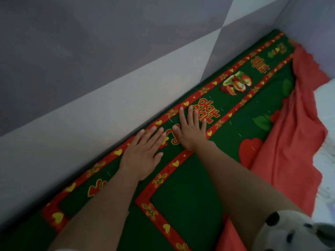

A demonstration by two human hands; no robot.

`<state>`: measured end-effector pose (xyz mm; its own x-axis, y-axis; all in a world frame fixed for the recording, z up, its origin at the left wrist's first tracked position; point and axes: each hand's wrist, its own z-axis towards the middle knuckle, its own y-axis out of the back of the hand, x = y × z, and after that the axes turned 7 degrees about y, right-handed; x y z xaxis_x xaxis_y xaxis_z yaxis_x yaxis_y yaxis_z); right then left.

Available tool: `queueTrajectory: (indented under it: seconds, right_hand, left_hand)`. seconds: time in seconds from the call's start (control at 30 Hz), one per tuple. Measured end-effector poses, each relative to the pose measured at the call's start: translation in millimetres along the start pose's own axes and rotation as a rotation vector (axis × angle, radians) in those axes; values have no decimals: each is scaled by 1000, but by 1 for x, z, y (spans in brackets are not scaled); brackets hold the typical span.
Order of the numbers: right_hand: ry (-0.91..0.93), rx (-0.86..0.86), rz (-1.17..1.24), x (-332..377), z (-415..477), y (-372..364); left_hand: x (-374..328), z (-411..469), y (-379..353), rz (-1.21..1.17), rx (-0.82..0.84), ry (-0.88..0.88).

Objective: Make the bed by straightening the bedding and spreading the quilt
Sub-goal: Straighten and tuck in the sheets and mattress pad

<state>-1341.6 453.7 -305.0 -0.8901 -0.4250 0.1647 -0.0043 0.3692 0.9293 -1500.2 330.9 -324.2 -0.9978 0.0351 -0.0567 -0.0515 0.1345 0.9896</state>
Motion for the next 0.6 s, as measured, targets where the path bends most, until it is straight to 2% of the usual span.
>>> queueTrajectory:
  seconds: [0.13, 0.2, 0.3, 0.5, 0.6]
  right_hand:
    - [34, 0, 1, -9, 19, -8]
    - [83, -114, -42, -13, 22, 4]
    - [216, -238, -120, -15, 36, 28]
    - [331, -38, -391, -18, 57, 70]
    - [342, 10, -382, -23, 56, 78]
  left_hand:
    - [3, 13, -5, -37, 36, -16]
    - [1, 12, 2, -94, 28, -2]
    - [-4, 19, 22, -178, -20, 149]
    - [-14, 40, 43, -201, 68, 352]
    - [-16, 39, 48, -298, 15, 356]
